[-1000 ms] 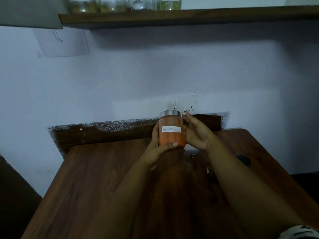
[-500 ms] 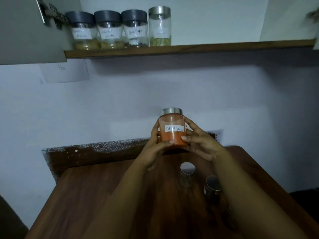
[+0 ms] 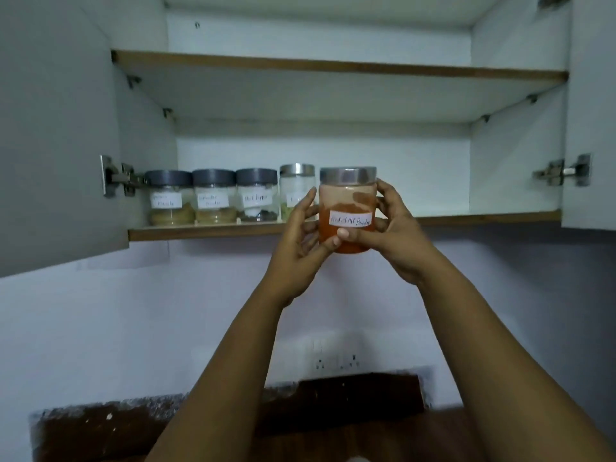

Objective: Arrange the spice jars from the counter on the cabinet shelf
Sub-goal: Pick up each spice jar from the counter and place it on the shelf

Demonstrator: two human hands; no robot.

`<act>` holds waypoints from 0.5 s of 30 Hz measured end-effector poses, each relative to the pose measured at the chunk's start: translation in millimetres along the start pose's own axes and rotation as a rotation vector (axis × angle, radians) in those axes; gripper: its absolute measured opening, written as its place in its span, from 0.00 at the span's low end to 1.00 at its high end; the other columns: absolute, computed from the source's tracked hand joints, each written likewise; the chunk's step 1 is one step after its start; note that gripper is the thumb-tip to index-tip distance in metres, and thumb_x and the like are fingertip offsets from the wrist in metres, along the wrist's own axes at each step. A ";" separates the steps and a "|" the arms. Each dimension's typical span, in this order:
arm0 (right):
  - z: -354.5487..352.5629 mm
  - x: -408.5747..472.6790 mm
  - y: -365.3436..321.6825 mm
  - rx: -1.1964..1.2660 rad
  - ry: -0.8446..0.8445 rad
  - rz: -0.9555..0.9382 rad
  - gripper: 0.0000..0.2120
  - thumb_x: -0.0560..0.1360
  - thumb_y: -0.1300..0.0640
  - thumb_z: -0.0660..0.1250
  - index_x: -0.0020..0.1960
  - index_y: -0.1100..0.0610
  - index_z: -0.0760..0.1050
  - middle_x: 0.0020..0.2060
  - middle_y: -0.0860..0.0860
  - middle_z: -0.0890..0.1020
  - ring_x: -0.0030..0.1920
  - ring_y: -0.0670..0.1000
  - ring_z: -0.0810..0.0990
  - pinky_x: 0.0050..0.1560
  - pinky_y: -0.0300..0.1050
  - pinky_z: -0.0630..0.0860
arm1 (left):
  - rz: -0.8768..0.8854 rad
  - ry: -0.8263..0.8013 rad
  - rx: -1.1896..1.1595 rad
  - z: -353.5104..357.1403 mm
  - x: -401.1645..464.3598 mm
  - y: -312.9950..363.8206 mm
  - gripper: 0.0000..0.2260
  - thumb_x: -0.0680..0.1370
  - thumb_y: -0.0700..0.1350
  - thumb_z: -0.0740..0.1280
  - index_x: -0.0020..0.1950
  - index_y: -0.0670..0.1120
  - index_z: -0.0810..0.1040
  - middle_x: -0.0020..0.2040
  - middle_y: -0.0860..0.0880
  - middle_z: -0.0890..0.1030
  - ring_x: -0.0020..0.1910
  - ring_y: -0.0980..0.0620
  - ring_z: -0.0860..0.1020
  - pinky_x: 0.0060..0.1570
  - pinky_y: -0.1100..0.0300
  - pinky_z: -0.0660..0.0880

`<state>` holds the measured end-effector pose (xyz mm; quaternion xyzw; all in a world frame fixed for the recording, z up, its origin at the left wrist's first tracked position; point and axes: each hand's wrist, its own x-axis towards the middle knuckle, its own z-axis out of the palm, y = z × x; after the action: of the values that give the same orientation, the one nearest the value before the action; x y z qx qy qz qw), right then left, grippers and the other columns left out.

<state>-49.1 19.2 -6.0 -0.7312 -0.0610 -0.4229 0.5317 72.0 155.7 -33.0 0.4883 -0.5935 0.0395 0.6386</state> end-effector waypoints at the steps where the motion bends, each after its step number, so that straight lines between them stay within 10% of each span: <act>1: -2.7 13.7 -4.4 -0.031 0.017 -0.019 0.49 0.56 0.50 0.84 0.72 0.43 0.63 0.63 0.45 0.75 0.59 0.49 0.80 0.51 0.45 0.81 | 0.022 0.020 -0.006 0.9 14.1 3.1 0.33 0.78 0.42 0.69 0.77 0.55 0.57 0.72 0.49 0.69 0.69 0.55 0.72 0.66 0.56 0.74; 9: -36.2 109.1 6.0 -0.293 -0.017 0.132 0.52 0.61 0.56 0.82 0.76 0.48 0.54 0.54 0.45 0.74 0.52 0.46 0.78 0.47 0.41 0.78 | 0.058 0.356 0.368 -0.8 75.0 -31.3 0.21 0.78 0.45 0.69 0.70 0.47 0.69 0.62 0.50 0.76 0.59 0.54 0.75 0.59 0.55 0.76; 15: -42.5 151.4 34.2 -0.456 -0.089 0.278 0.49 0.62 0.55 0.82 0.74 0.52 0.57 0.62 0.52 0.75 0.59 0.54 0.76 0.58 0.49 0.76 | 0.363 0.576 1.135 -14.7 68.5 -87.9 0.05 0.77 0.42 0.63 0.44 0.43 0.76 0.41 0.47 0.77 0.40 0.48 0.74 0.45 0.53 0.70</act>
<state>41.9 -85.2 75.9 -0.8513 0.1134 -0.3162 0.4032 158.0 83.6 -26.4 0.6112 -0.3589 0.5821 0.3986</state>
